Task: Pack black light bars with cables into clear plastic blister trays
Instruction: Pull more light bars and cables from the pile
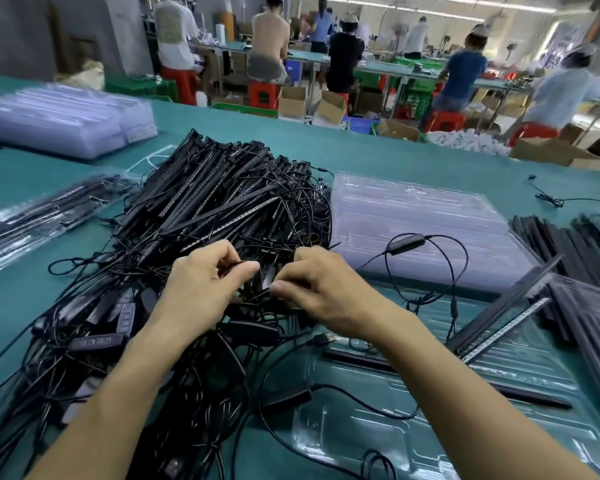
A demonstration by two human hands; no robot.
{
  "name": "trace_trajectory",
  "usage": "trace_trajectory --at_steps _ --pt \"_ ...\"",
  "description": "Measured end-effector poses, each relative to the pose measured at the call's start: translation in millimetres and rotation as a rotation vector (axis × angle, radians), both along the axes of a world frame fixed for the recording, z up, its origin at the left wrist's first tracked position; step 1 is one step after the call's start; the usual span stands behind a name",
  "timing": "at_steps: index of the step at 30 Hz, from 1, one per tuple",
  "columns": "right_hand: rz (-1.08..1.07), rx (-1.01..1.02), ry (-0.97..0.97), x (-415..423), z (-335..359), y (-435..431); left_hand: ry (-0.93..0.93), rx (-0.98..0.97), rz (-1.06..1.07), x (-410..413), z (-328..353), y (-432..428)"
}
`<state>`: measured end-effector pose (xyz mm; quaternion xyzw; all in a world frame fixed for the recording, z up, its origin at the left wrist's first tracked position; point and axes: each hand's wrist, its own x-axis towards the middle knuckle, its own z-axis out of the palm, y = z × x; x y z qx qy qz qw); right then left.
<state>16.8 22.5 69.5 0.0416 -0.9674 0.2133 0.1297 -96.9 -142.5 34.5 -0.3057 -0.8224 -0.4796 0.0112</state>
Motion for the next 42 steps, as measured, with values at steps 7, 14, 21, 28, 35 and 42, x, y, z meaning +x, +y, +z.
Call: trace_trajectory --at_steps 7,14,21,28,35,42 --pt "-0.098 -0.125 -0.083 -2.4 9.6 4.2 -0.099 -0.005 -0.035 6.6 4.9 -7.9" --pt "-0.179 -0.163 0.102 -4.2 17.7 8.5 -0.123 -0.123 -0.003 -4.4 -3.2 -16.7" --pt "-0.065 -0.247 -0.013 11.7 35.8 20.5 -0.241 0.012 -0.214 -2.9 17.4 -7.8" --pt "-0.104 -0.230 -0.039 9.4 24.5 7.0 -0.135 0.193 -0.229 8.7 22.2 7.1" --pt "-0.139 0.207 0.100 16.4 7.4 -23.2 -0.044 0.091 -0.047 6.4 15.3 22.5" --pt "-0.033 0.245 0.341 33.5 -2.7 -2.3 -0.754 0.108 -0.147 -11.7 5.1 13.3"
